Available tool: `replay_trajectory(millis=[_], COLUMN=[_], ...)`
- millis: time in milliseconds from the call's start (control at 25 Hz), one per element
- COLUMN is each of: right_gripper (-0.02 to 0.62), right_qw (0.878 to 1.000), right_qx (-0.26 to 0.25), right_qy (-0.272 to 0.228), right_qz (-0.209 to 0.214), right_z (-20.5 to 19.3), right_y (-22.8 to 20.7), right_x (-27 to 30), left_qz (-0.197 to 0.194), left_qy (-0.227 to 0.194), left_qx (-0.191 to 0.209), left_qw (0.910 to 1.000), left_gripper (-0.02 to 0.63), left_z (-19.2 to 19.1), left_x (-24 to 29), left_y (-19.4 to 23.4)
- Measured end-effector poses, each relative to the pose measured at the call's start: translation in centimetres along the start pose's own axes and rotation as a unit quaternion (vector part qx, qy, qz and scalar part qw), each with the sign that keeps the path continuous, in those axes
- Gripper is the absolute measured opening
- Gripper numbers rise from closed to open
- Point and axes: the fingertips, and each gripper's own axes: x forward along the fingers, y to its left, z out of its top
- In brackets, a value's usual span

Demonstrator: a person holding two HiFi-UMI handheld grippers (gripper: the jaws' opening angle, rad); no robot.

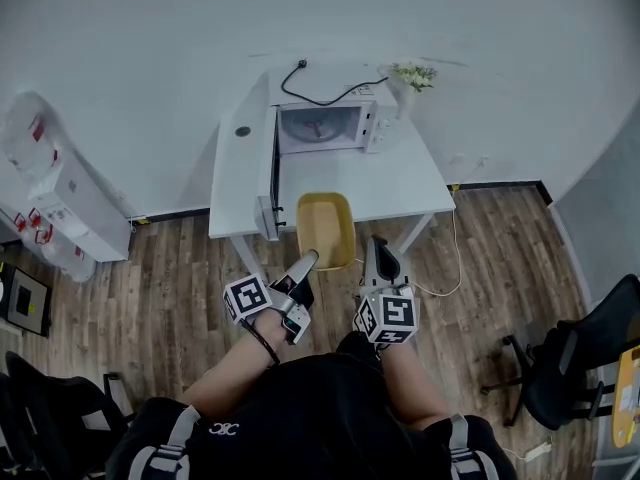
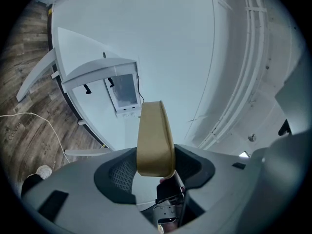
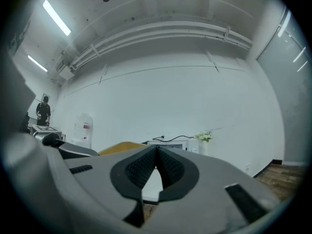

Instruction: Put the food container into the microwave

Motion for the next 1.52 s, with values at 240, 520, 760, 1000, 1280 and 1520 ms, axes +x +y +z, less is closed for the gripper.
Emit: replay_trajectory(millis=[240,520,760,1000,1280,1520], right_gripper=[0.003,0.003,0.003,0.003,0.003,0.003], right_qw=[1.000,1.000,0.999,0.997,0.994,0.991], right_qx=[0.008,0.020,0.030,0.039,0.050,0.057], right_qy=[0.002,0.012,0.023,0.036,0.042,0.053], right_qz=[-0.003,0.004,0.025,0.052,0.084,0.106], right_z=[-0.7,-2.5,-3.7,-4.0,-4.3,-5.1], right_y=[-4.6,-9.8,-13.9,-18.5,-23.3,-25.7], right_x=[3.9,9.3,14.7,20.4,26.0,29.4], left_qz=[-0.007,0.012,0.028,0.042,0.060,0.069], left_qy=[0.009,-0.009,-0.028,-0.054,-0.076,-0.106], left_qx=[0.000,-0.006,-0.013,-0.028,-0.025,-0.039], left_qw=[0.9999,0.9999,0.9991,0.9973,0.9950,0.9912], left_gripper=[0.235,0.235,0.235,0.235,0.235,0.235], left_z=[0.1,2.4,4.7,7.2,9.6,11.8], left_x=[5.9,12.3,18.1,24.0,29.9,32.5], left_y=[0.5,3.5,5.6,6.9,8.3,9.6])
